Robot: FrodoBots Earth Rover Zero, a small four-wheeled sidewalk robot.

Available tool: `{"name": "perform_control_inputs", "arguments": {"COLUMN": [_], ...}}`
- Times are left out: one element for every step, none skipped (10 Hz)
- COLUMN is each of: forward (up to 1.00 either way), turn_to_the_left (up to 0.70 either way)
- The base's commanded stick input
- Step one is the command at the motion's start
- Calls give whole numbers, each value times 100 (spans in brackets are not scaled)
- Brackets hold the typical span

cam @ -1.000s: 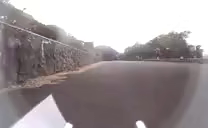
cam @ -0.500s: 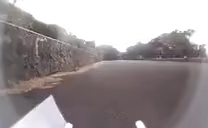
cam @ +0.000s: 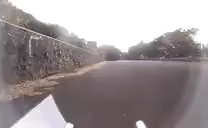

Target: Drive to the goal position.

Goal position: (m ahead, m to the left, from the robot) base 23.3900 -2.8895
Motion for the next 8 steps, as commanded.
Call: {"name": "perform_control_inputs", "arguments": {"forward": [100,100,100,100,100,100,100,100], "turn_to_the_left": [-14,-15,-35,-36,-9,-34,-25,-2]}}
